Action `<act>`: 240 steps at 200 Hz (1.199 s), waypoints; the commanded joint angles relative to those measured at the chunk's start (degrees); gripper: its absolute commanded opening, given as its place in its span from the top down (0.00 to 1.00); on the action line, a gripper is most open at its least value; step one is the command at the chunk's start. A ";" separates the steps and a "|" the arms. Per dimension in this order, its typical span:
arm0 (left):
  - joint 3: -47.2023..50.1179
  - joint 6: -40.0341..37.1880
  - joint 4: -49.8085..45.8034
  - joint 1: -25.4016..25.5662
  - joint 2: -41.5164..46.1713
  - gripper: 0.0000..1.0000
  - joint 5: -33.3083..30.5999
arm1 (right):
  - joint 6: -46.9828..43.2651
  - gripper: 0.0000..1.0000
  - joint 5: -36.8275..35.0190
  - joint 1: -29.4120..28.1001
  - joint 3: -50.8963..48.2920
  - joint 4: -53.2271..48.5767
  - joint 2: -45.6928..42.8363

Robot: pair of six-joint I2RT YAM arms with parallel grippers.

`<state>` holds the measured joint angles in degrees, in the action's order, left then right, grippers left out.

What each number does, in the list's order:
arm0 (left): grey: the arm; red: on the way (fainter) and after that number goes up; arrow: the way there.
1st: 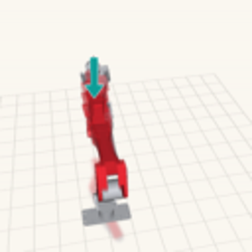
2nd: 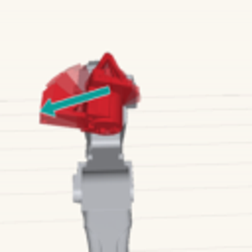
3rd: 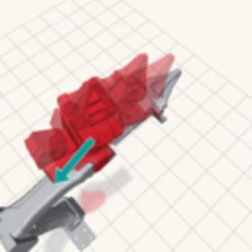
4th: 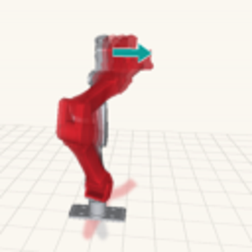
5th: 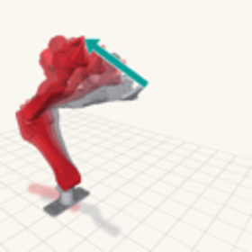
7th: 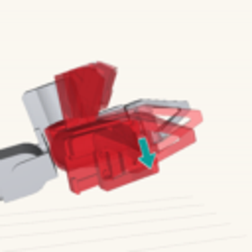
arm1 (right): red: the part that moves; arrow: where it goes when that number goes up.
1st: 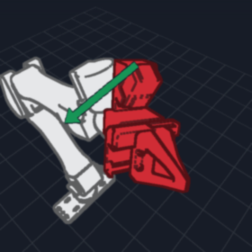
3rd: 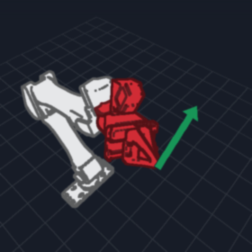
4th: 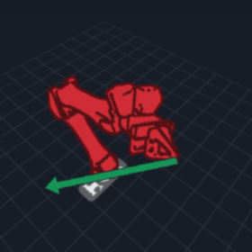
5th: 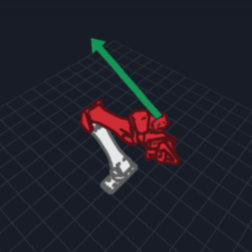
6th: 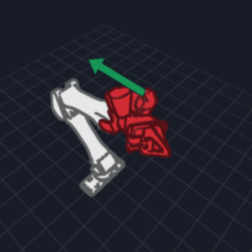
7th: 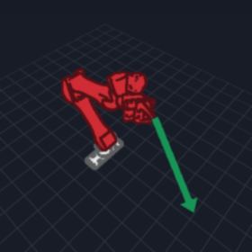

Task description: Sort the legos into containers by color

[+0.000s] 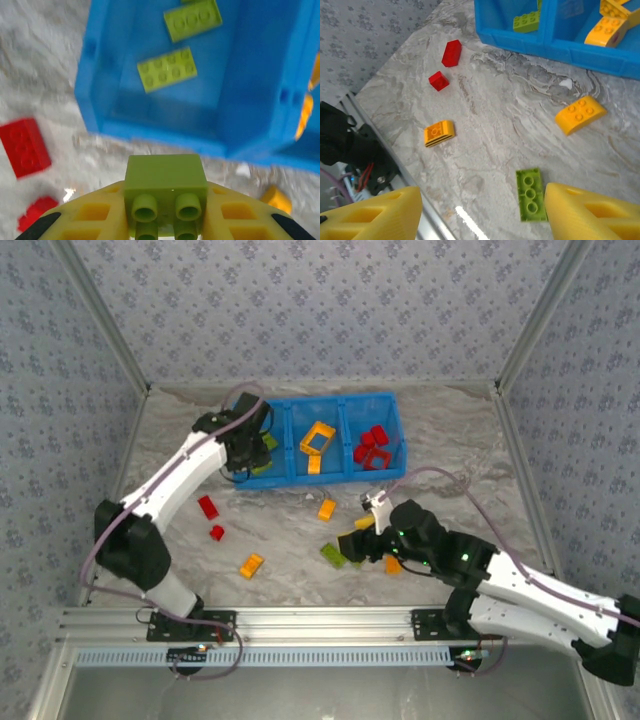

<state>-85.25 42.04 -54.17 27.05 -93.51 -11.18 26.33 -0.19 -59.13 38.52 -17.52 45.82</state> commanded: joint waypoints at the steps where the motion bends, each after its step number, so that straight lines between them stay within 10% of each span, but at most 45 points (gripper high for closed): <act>1: -6.35 -5.64 2.84 -2.86 -6.36 0.69 0.48 | -3.63 0.31 -5.86 -1.50 2.59 7.73 4.24; 107: -29.42 -1.62 2.75 -7.53 -34.07 0.68 13.75 | -4.27 0.29 -9.99 -1.86 8.52 13.29 16.71; 240: -25.23 1.66 -0.27 -7.80 -26.86 0.37 15.51 | -6.25 0.23 -11.20 -0.55 11.46 32.33 31.02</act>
<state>-107.79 43.18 -51.27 19.11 -125.71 3.46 22.28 -9.50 -60.23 47.18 8.29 74.24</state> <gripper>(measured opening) 0.604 0.769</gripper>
